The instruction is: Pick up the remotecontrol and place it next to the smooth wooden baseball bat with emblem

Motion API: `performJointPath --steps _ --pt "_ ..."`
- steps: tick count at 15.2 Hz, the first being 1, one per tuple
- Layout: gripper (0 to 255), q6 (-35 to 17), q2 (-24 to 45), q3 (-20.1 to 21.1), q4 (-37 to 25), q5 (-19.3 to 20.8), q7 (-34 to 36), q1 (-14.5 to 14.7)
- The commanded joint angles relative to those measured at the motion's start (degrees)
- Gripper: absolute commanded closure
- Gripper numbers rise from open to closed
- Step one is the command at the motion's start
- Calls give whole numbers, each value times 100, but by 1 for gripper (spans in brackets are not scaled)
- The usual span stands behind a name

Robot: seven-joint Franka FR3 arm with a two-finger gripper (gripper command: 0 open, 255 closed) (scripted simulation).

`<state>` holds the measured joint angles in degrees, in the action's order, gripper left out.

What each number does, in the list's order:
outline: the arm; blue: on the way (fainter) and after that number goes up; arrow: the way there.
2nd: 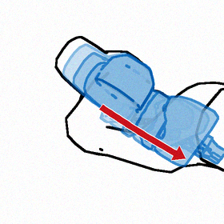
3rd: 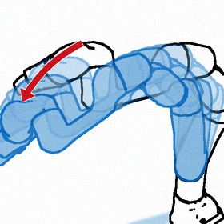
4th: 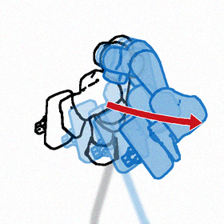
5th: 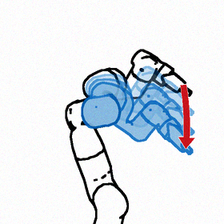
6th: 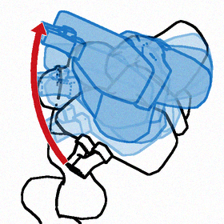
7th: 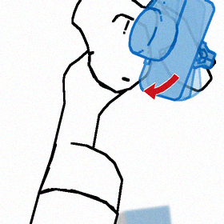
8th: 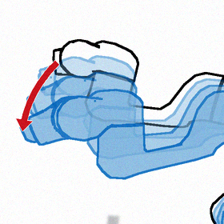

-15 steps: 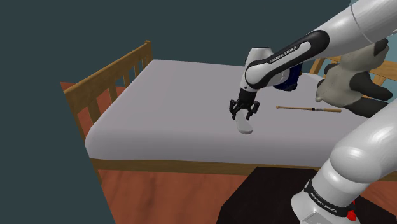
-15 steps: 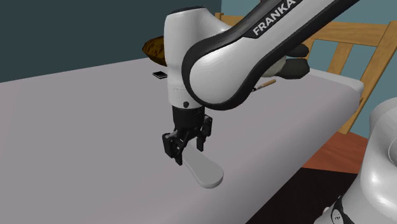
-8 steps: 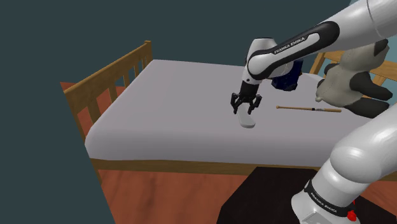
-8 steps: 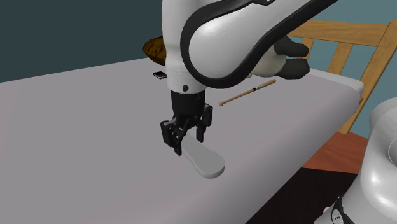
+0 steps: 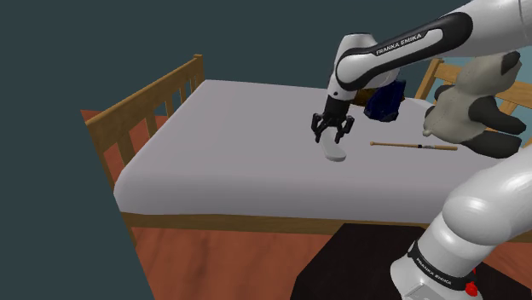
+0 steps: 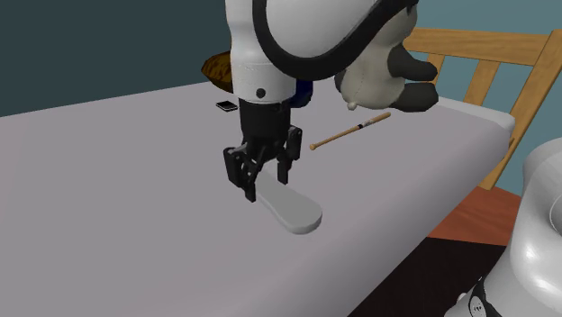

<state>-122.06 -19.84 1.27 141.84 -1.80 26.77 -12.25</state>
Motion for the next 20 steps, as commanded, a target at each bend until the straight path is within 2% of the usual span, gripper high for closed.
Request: performJointPath --steps 1,11,20 --pt "255 99 -43 -3 -55 2 -1 -2" --pt "255 274 -846 -1010 579 536 -1334 -707" --pt "255 386 -977 -2019 547 1117 -2618 -1389"
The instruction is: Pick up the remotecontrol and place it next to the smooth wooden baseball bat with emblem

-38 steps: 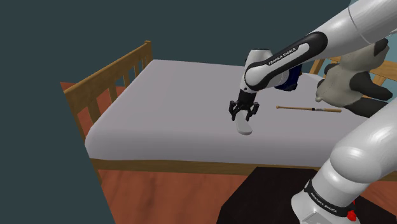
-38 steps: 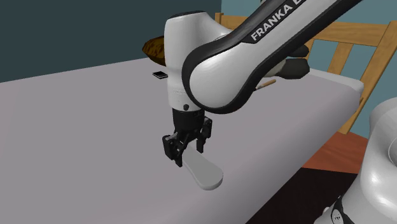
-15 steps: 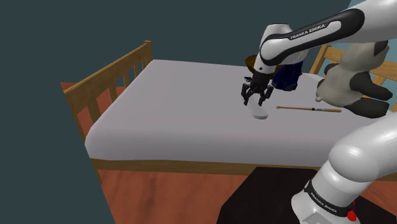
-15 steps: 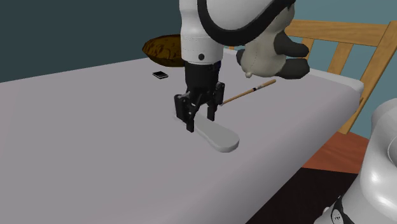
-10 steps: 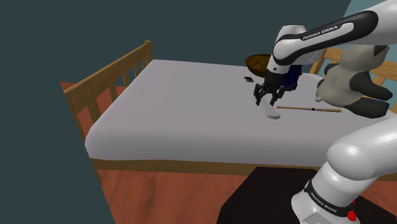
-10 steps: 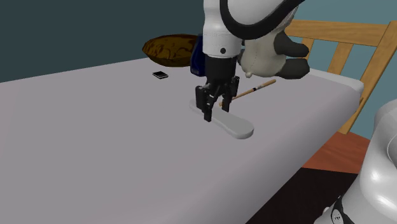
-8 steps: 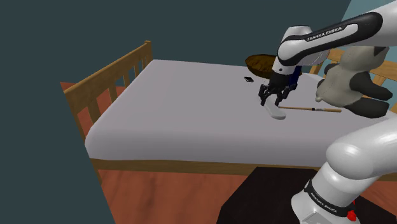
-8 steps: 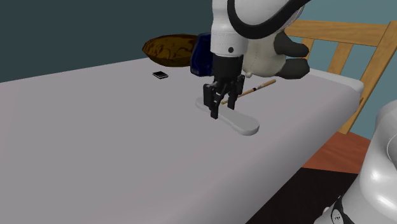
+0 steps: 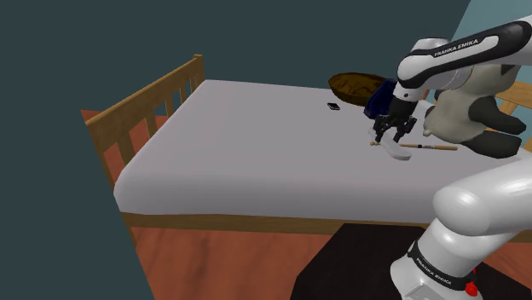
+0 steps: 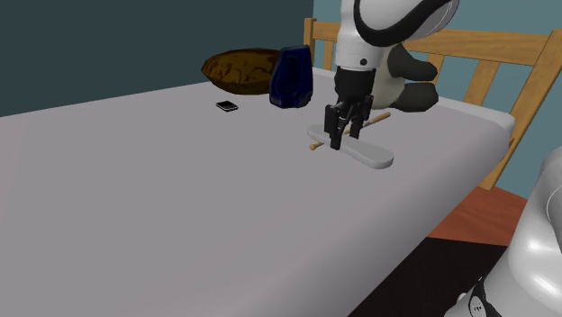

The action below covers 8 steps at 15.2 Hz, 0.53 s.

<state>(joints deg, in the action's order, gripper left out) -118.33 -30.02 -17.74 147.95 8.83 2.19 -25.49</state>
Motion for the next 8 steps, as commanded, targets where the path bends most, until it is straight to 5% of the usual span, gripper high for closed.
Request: performJointPath --steps 1,8 --pt "255 19 66 -235 -103 111 -307 -130" --pt "255 -417 350 -623 24 254 -709 -278"
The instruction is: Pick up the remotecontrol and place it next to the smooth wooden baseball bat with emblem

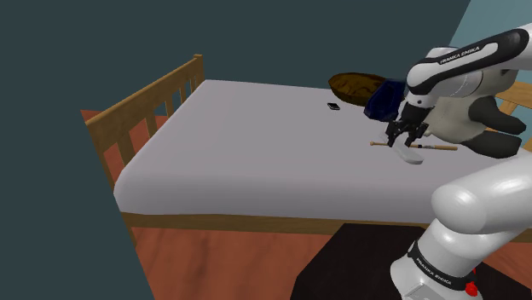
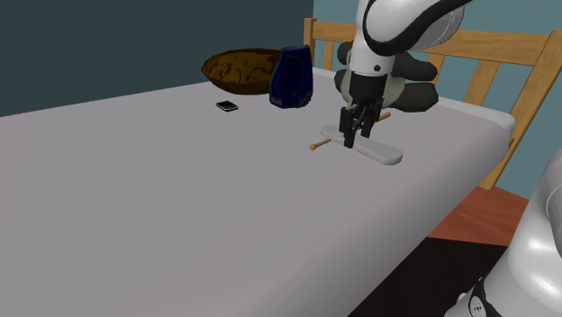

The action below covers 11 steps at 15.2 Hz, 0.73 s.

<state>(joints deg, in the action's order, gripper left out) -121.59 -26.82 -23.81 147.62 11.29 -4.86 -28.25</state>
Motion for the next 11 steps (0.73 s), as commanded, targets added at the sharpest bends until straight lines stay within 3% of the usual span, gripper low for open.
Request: performJointPath --steps 1,11 --pt "255 -183 74 -33 105 9 -10 1" --pt "255 -1036 558 -205 483 -20 -88 48"
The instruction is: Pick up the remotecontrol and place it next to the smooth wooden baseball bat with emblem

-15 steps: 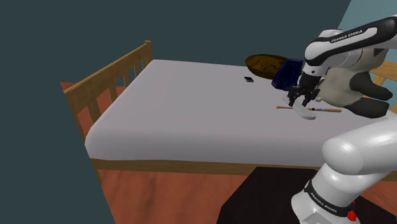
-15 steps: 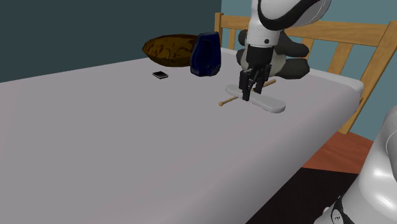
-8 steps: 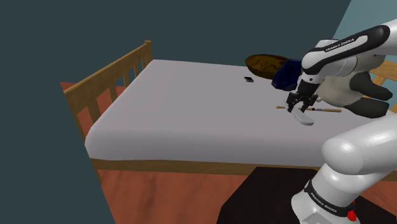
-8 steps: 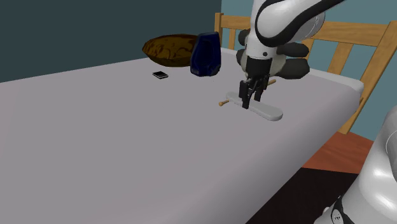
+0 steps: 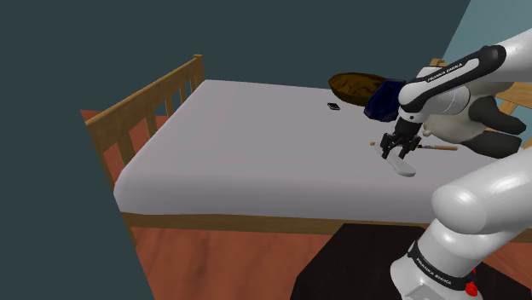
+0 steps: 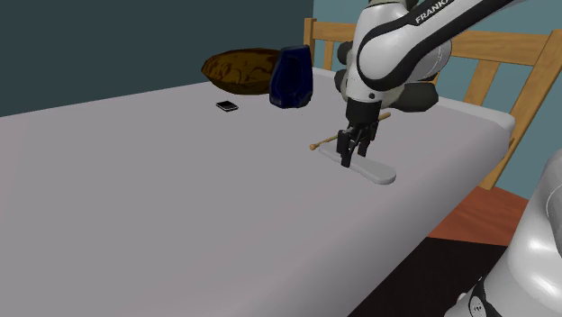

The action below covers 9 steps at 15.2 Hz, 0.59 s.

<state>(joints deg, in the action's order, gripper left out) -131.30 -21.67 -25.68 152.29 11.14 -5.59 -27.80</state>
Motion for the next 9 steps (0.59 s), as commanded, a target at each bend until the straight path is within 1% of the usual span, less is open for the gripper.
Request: performJointPath --steps 1,7,8,9 --pt "255 -65 43 -18 16 -4 -14 3" --pt "255 -65 43 -18 16 -5 -14 3" --pt "0 -65 43 -18 16 -4 -14 3" --pt "0 -65 44 -18 16 -5 -15 3"
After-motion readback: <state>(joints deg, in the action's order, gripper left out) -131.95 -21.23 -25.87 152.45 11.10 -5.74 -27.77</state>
